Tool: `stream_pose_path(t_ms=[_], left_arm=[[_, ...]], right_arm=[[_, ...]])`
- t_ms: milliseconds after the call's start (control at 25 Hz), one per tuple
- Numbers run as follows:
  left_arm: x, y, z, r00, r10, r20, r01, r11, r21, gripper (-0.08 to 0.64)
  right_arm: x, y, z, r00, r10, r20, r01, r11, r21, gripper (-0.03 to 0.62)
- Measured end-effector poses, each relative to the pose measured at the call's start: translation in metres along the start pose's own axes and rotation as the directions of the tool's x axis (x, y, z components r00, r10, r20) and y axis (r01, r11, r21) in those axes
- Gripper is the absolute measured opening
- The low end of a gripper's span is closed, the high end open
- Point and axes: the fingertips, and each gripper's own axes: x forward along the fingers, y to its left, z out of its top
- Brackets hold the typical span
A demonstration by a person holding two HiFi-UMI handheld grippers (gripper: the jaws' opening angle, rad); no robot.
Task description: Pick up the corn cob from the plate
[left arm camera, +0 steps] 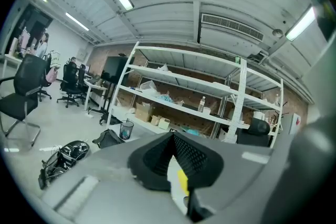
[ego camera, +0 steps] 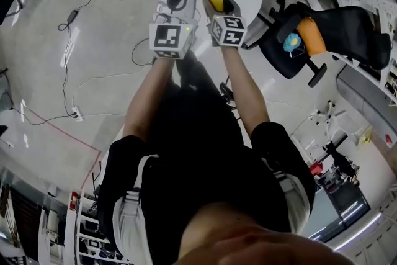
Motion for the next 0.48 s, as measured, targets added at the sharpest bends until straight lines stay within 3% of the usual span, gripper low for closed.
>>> stream_pose_path(t_ms=[480], left_arm=[[-0.01, -0.007, 0.03, 1.0, -0.013, 0.026, 0.013, 1.0, 0.024, 0.002]], right_arm=[[-0.041, 0.01, 0.047, 0.995, -0.013, 0.1, 0.015, 1.0, -0.015, 0.258]])
